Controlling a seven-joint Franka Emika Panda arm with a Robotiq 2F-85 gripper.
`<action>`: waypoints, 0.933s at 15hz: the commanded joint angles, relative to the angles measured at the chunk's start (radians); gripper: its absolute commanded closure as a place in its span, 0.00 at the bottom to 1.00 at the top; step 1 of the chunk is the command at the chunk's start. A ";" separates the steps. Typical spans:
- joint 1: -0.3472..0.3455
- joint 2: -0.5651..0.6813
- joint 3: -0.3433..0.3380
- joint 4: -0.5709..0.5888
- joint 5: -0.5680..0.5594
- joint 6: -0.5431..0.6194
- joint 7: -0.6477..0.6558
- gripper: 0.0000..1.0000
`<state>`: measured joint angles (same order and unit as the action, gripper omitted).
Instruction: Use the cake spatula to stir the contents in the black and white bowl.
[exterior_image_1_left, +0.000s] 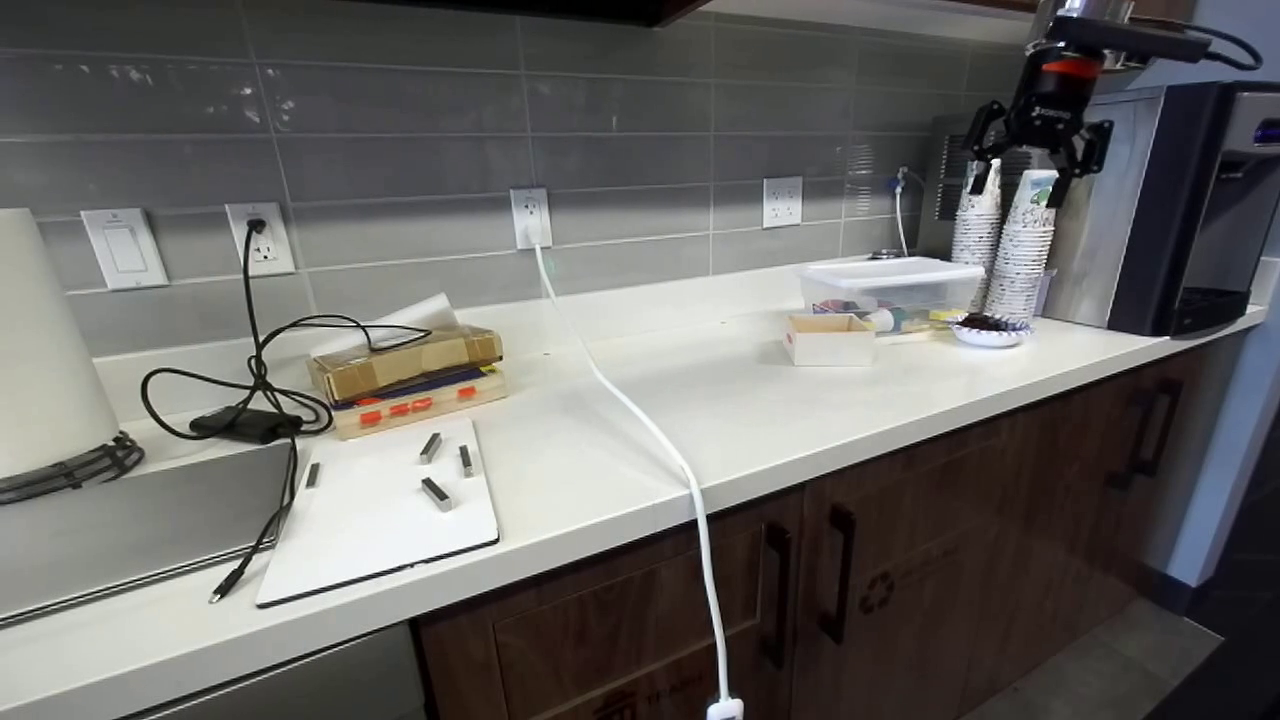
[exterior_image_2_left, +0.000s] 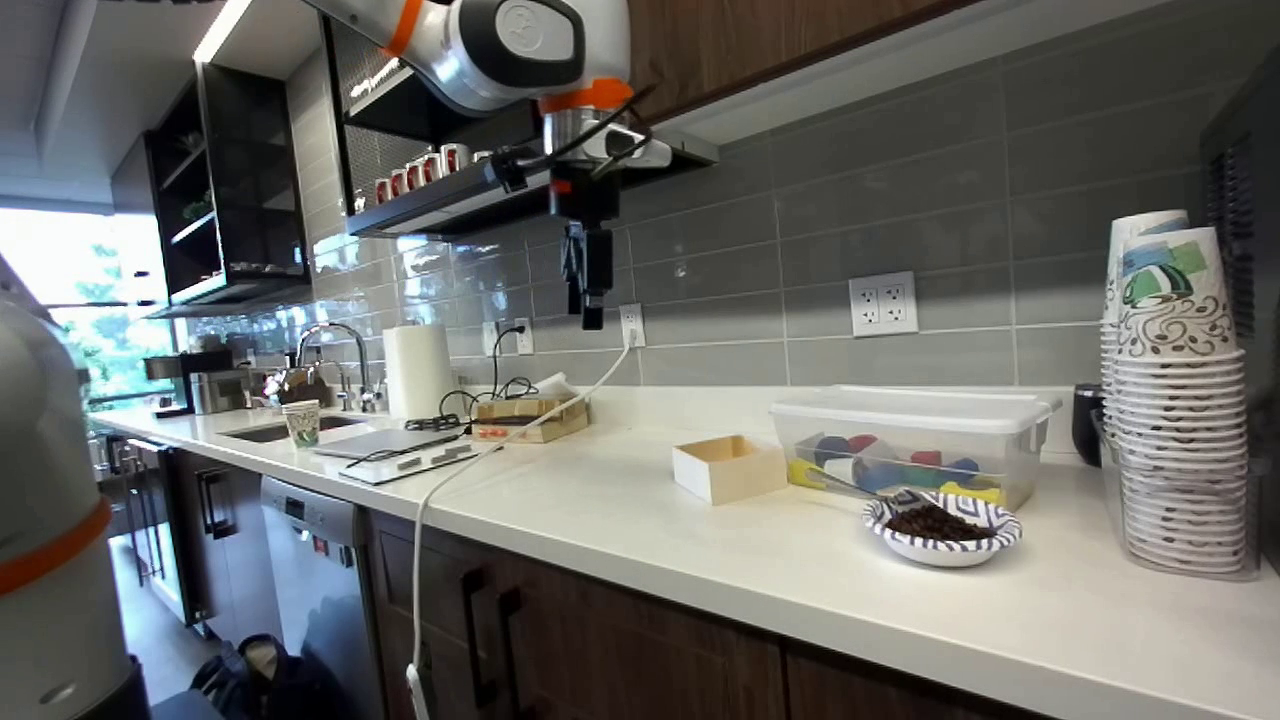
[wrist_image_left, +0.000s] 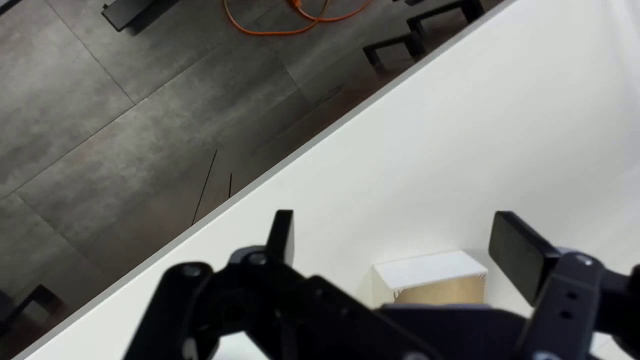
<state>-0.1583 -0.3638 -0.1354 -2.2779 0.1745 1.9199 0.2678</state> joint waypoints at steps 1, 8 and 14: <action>-0.034 0.157 -0.035 0.146 0.076 0.031 0.087 0.00; -0.063 0.432 -0.087 0.365 0.239 0.119 0.278 0.00; -0.071 0.617 -0.093 0.460 0.362 0.235 0.484 0.00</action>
<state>-0.2235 0.1618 -0.2253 -1.8926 0.4798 2.1203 0.6488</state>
